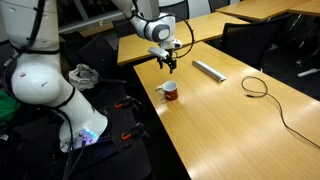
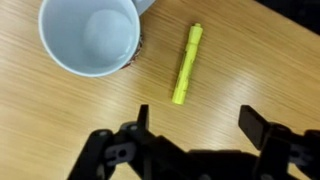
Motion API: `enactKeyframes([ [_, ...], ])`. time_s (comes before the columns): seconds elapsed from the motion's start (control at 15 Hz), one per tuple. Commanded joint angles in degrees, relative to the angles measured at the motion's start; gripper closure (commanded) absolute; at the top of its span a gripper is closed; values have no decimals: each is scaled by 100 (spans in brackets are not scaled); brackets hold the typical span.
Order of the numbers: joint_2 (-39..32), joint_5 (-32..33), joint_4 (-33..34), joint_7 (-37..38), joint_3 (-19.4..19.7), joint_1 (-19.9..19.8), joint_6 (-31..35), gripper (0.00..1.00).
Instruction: Remove the yellow marker from the red mug
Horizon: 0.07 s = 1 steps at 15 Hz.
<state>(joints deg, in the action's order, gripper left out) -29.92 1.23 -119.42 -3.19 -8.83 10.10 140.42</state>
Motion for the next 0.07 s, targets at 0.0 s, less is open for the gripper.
enactKeyframes([
  [0.0, 918, 54, -793, -33, 15, -73, 241, 0],
])
